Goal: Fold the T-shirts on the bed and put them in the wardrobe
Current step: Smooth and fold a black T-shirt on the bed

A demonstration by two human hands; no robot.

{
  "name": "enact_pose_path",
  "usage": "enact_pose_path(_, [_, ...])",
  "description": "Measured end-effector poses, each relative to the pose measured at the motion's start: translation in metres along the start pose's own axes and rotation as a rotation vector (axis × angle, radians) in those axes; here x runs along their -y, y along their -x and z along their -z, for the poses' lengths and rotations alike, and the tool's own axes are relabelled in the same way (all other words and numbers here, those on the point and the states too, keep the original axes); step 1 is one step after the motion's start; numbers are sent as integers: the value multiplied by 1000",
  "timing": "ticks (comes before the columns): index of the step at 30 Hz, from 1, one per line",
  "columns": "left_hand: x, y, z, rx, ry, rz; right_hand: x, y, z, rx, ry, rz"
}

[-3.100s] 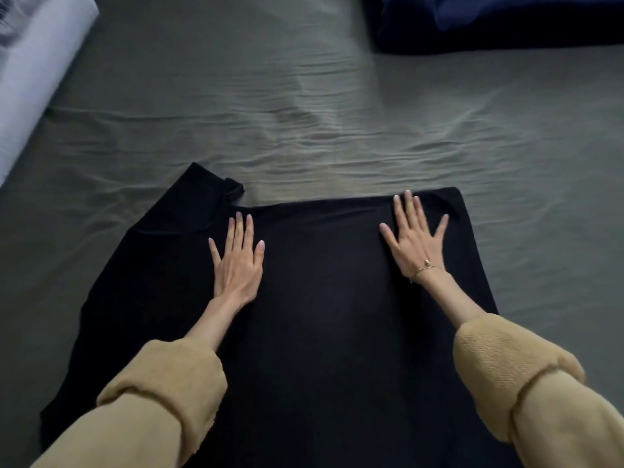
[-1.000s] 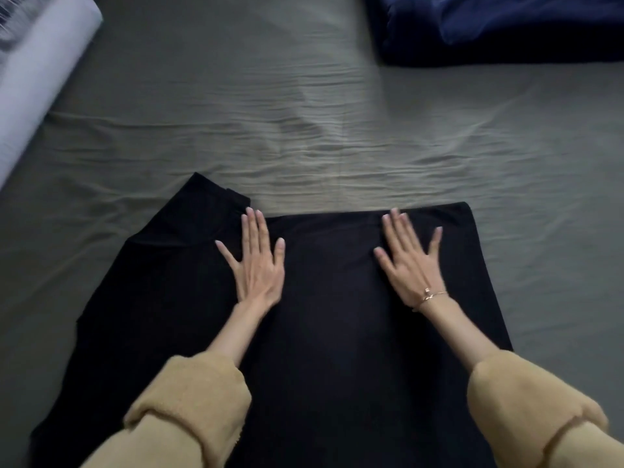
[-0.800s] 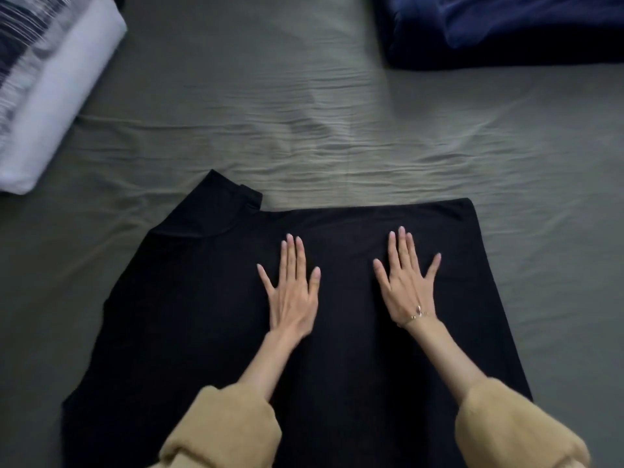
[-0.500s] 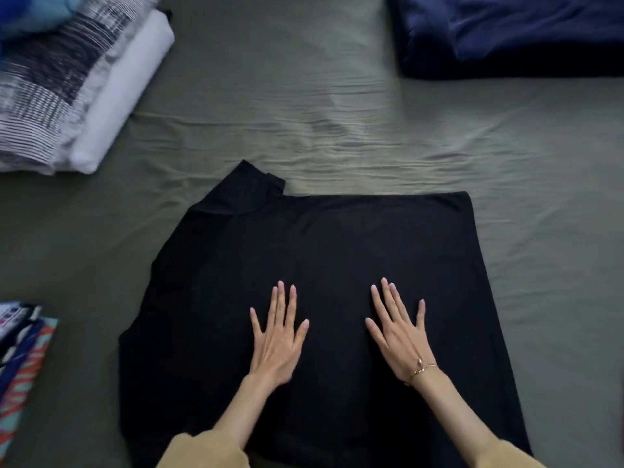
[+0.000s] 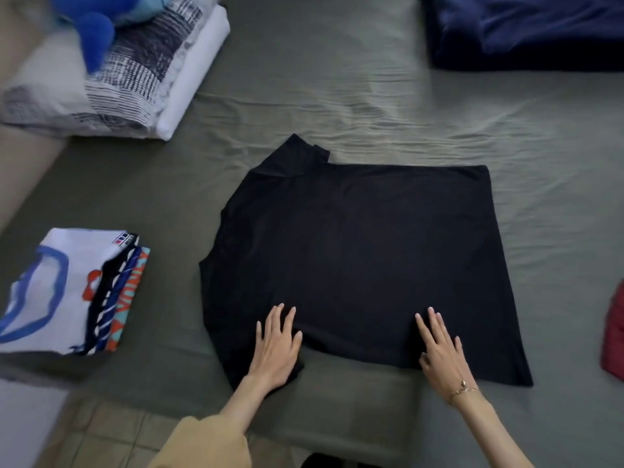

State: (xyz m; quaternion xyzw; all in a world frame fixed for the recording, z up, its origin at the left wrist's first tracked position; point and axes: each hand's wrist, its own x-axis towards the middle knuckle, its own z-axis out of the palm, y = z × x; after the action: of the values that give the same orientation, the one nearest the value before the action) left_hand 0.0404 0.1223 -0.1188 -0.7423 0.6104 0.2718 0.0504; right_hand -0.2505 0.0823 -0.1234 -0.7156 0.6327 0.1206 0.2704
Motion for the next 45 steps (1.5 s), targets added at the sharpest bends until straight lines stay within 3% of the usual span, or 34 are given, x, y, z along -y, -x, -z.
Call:
enact_pose_path(3, [11,7,7,-90,62,-49,4,12,-6,-1,-5,-33])
enact_pose_path(8, [22,7,12,-77,-18,-185,0,21,-17,-123,18,-90])
enact_pose_path(11, [21,10,7,-59,-118,-198,-2,22,-27,-246,57,-123])
enact_pose_path(17, [15,3,-3,-89,-247,-173,-1,13,-30,-336,124,-191])
enact_pose_path(22, [12,-5,1,-95,-305,-196,9,11,-15,-302,213,-293])
enact_pose_path(28, [4,-38,29,-63,-249,-140,-15,-12,18,-219,245,-389])
enact_pose_path(36, [-21,-105,75,-56,-136,31,-46,-58,58,-250,207,-455])
enact_pose_path(45, [-43,-169,85,-189,-195,40,-72,-103,81,-419,2,-575])
